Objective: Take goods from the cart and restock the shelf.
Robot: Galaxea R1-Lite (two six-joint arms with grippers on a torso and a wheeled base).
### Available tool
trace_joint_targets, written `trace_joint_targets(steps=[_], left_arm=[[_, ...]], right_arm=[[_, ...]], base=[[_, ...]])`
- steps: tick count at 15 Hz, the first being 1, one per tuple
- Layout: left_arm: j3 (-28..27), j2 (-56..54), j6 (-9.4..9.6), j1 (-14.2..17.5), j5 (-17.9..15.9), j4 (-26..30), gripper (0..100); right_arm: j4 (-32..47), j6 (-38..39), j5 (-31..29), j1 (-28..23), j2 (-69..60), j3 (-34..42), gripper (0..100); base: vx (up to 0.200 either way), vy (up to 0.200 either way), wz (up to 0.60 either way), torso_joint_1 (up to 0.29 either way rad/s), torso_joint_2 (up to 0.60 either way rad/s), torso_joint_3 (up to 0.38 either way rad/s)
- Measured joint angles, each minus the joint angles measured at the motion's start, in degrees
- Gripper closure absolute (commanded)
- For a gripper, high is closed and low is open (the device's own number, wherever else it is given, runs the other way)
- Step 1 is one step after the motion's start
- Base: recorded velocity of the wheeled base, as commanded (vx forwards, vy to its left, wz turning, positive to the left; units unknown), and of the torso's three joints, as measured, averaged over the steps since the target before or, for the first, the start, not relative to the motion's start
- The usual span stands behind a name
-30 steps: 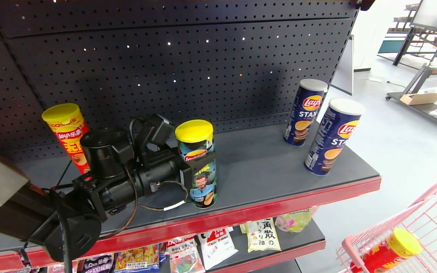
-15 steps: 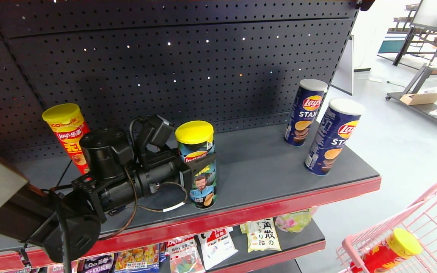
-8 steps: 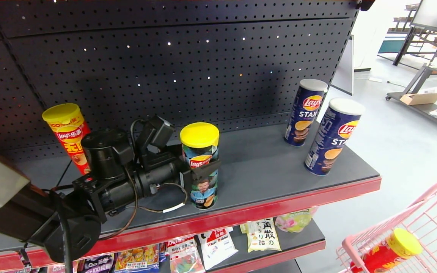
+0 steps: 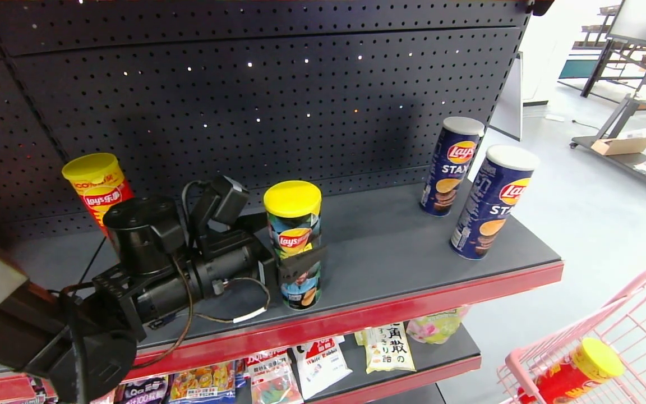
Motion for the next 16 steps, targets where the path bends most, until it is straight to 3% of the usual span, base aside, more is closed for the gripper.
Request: trace_joint_targets(steps=[11, 14, 16], left_arm=[[13.5, -11.3, -0.09, 5.1, -0.2, -0.1, 0], [18.5, -16.2, -0.35, 9.4, 0.4, 0.5, 0], [20.9, -20.1, -0.48, 13.2, 2.7, 3.9, 0]], right_arm=[[0.3, -0.1, 0.5, 0.1, -0.2, 1.0, 100], [0.3, -0.2, 2.9, 0.5, -0.1, 2.4, 100], [0.3, -0.2, 3.6, 0.6, 0.7, 3.3, 100]], base=[[0.0, 0.0, 0.0, 0.0, 0.0, 0.0], [0.0, 0.0, 0.0, 0.0, 0.0, 0.0], [0.0, 0.0, 0.0, 0.0, 0.0, 0.0]])
